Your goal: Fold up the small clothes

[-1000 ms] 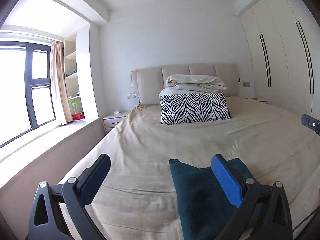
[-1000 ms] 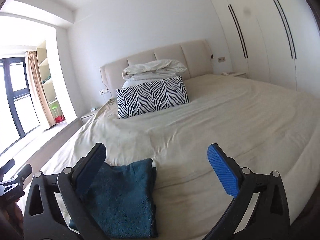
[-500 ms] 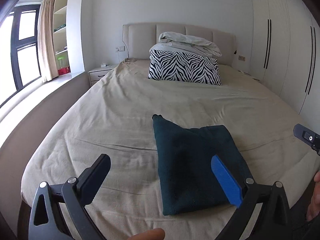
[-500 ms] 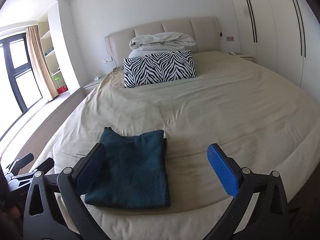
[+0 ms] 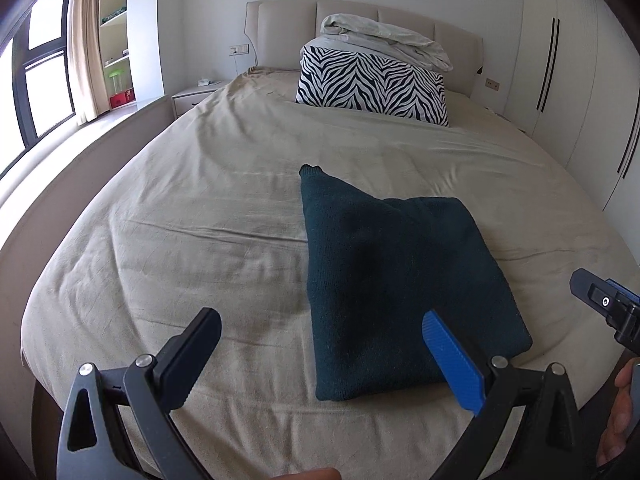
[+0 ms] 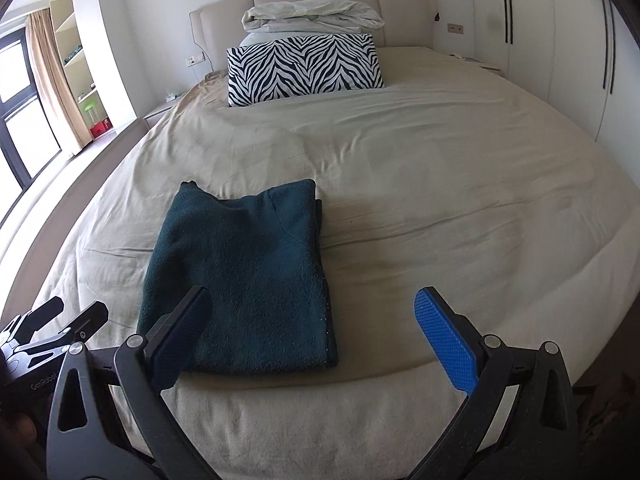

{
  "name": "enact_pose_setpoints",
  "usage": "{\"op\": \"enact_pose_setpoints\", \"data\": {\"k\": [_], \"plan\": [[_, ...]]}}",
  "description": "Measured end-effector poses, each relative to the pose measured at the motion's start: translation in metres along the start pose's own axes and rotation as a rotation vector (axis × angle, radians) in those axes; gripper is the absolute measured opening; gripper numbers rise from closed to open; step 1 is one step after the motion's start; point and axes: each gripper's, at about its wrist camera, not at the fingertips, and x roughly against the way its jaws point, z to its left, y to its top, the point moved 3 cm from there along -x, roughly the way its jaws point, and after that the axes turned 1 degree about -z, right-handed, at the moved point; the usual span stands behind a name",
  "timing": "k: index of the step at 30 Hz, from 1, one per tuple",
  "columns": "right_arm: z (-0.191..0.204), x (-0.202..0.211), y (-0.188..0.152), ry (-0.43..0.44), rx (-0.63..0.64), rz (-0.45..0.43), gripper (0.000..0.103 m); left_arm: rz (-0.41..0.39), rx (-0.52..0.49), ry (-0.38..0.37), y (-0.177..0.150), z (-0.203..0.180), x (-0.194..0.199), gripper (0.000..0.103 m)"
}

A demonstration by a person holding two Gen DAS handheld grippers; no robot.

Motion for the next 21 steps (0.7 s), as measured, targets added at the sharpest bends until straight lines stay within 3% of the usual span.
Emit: {"op": "enact_pose_setpoints", "data": {"k": [21], "plan": [[0.013, -0.004, -0.006, -0.015, 0.069, 0.030, 0.103, 0.020, 0.006, -0.003, -0.006, 0.004, -0.008, 0.103]]}}
